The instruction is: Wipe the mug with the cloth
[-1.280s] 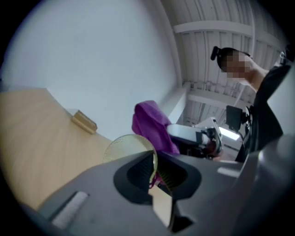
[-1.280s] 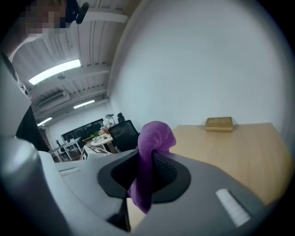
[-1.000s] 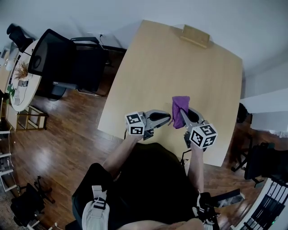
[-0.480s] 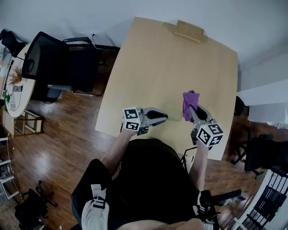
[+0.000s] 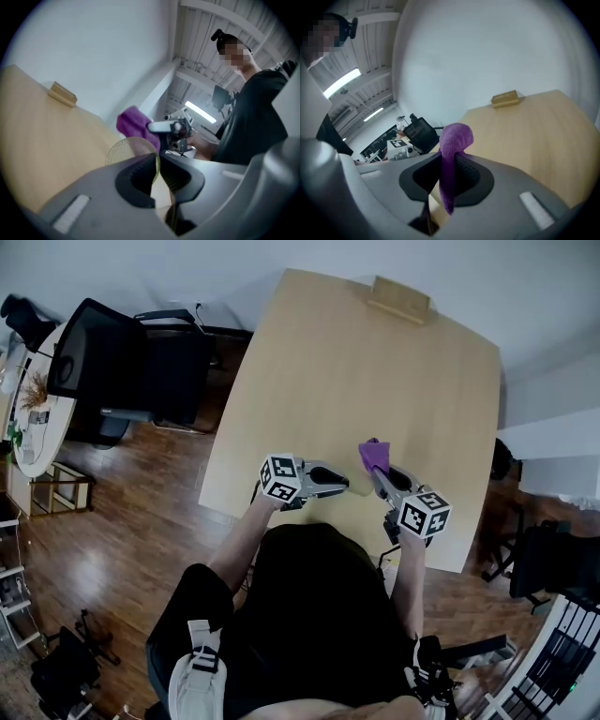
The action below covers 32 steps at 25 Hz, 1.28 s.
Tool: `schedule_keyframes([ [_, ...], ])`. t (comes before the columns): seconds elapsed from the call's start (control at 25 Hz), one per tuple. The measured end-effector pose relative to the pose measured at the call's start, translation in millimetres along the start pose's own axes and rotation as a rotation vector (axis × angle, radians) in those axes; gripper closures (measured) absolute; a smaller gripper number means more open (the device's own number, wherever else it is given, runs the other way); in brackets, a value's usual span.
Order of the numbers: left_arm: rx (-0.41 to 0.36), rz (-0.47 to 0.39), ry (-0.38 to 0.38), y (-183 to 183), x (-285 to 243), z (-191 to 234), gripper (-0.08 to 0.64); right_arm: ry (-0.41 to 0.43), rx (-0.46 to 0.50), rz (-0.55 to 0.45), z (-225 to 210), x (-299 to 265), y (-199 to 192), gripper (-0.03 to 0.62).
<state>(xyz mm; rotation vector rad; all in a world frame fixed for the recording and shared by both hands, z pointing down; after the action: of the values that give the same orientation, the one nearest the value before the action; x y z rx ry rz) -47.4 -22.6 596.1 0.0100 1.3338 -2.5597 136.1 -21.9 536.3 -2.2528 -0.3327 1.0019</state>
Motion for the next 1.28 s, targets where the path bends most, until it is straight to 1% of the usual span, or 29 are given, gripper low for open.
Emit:
schedule_keyframes([
  [0.08, 0.009, -0.016, 0.004, -2.0, -3.3, 0.2, 0.515, 0.069, 0.072, -0.032, 24.3, 3.9, 18.0, 0.528],
  [0.16, 0.009, -0.050, -0.016, 1.7, -4.9, -2.4, 0.515, 0.119, 0.118, -0.013, 39.5, -3.4, 20.6, 0.528],
  [0.24, 0.000, -0.092, -0.044, 9.5, -4.0, -8.7, 0.515, 0.133, 0.109, 0.007, 39.8, -10.3, 13.1, 0.528],
  [0.32, -0.014, -0.105, -0.059, 13.0, -1.9, -14.2, 0.514, 0.134, 0.056, -0.011, 28.7, -8.0, 6.0, 0.528],
  [0.36, -0.018, -0.107, -0.062, 13.7, 0.2, -16.6, 0.514, 0.121, 0.032, -0.016, 20.0, -5.6, 2.1, 0.528],
  [0.44, -0.019, -0.119, -0.062, 16.8, 6.2, -23.0, 0.514, 0.065, -0.003, 0.010, -1.5, -2.9, -10.3, 0.528],
  [0.52, -0.025, -0.158, -0.066, 17.6, 11.1, -26.6, 0.514, -0.001, -0.043, 0.050, -22.9, 0.9, -24.6, 0.528],
  [0.6, -0.029, -0.211, -0.056, 20.6, 16.3, -27.7, 0.515, -0.054, -0.081, 0.053, -36.1, 9.4, -30.8, 0.528],
  [0.68, -0.032, -0.269, -0.018, 31.1, 22.9, -30.3, 0.515, -0.097, -0.097, 0.013, -38.7, 21.2, -25.5, 0.528],
  [0.76, -0.040, -0.322, 0.034, 40.2, 26.7, -30.9, 0.515, -0.129, -0.090, -0.067, -30.8, 35.2, -9.4, 0.528],
  [0.84, -0.049, -0.354, 0.083, 48.2, 27.6, -30.4, 0.515, -0.123, -0.061, -0.172, -9.0, 46.9, 16.0, 0.528],
  [0.92, -0.062, -0.370, 0.118, 56.5, 26.2, -30.7, 0.515, -0.080, 0.008, -0.241, 24.9, 48.2, 41.5, 0.528],
  [0.96, -0.071, -0.373, 0.131, 60.3, 24.1, -31.4, 0.515, -0.055, 0.063, -0.247, 43.0, 43.7, 50.2, 0.528],
  [1.04, -0.096, -0.370, 0.154, 66.6, 17.3, -34.3, 0.515, -0.019, 0.194, -0.209, 72.6, 27.3, 55.7, 0.528],
  [1.12, -0.118, -0.366, 0.177, 70.9, 11.9, -37.6, 0.515, -0.031, 0.302, -0.157, 86.0, 12.7, 51.7, 0.528],
  [1.16, -0.122, -0.367, 0.183, 71.6, 11.3, -38.7, 0.515, -0.047, 0.327, -0.147, 86.5, 10.3, 49.7, 0.528],
  [1.2, -0.124, -0.370, 0.183, 71.2, 12.4, -39.6, 0.515, -0.062, 0.332, -0.149, 83.8, 11.0, 48.4, 0.528],
  [1.28, -0.127, -0.383, 0.171, 68.2, 17.9, -41.0, 0.515, -0.098, 0.302, -0.166, 69.7, 17.2, 46.3, 0.528],
])
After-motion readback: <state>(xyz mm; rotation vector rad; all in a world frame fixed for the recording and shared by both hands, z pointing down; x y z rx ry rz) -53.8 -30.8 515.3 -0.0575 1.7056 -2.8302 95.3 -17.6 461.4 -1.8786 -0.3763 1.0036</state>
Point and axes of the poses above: the fingertips, and each gripper's own axes: x backward along the fingers, z to its left, y out of its top, the point moved 8 cm from there along x, backward along the fingers, and after that the axes turned 9 degrees about z, right-handed, at the moved point
